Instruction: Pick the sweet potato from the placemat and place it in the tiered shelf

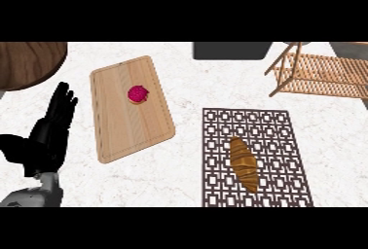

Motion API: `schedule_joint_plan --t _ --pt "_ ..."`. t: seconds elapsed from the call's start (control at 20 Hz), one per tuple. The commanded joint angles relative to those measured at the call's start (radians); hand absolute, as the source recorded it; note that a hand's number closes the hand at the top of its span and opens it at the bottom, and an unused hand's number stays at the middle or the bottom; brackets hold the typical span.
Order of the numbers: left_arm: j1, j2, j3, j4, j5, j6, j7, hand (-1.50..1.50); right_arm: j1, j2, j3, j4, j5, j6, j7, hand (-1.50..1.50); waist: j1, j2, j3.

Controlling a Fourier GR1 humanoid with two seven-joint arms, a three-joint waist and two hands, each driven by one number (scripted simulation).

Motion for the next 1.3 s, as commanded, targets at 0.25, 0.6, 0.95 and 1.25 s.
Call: schedule_joint_plan --t 0.25,0.6,0.95,1.25 --pt "0.038 -0.017 0.014 -0.026 -0.001 -0.028 -0.013 0.0 -0.205 -0.069 0.01 0.445 0.053 -0.149 -0.198 1.5 0.016 0.003 0.001" --pt "-0.039 -0.039 0.009 0.018 -0.041 -0.011 0.011 0.0 -0.314 -0.053 0.046 0.752 0.102 -0.305 -0.388 1.5 0.012 0.004 0.001" --pt "-0.034 -0.031 0.024 0.031 -0.019 -0.053 -0.01 0.0 -0.513 -0.098 0.048 1.064 0.142 -0.421 -0.523 1.5 0.027 0.009 0.002" --pt "0.009 -0.061 -0.021 -0.047 -0.062 -0.019 0.033 0.0 -0.541 -0.058 -0.013 1.176 0.091 -0.49 -0.532 1.5 0.035 0.01 0.003"
